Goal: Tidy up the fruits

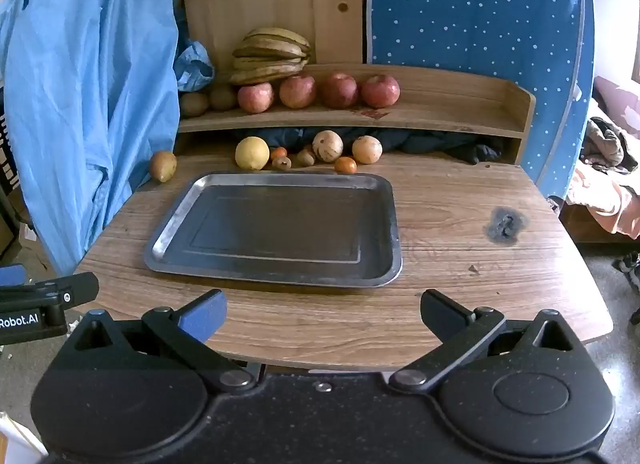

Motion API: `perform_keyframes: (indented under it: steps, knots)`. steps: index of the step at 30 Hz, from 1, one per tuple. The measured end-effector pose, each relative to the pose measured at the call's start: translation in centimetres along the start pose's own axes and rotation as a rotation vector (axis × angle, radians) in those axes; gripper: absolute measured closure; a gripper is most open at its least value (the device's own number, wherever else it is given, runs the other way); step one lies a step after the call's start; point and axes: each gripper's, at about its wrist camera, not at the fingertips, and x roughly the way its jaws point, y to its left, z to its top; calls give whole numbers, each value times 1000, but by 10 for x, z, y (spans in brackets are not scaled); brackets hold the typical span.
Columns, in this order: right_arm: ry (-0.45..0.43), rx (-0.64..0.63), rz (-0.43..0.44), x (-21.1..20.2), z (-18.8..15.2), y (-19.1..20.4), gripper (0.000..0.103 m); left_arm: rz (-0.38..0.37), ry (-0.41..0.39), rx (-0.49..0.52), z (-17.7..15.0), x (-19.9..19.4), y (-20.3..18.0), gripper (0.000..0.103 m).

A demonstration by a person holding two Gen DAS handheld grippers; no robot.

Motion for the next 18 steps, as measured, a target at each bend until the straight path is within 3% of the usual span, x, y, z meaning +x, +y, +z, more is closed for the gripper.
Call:
perform_keyframes:
  steps: [18]
  knots:
    - [5, 0, -2, 4, 4, -3, 0, -11, 5, -9, 3, 0, 1, 0]
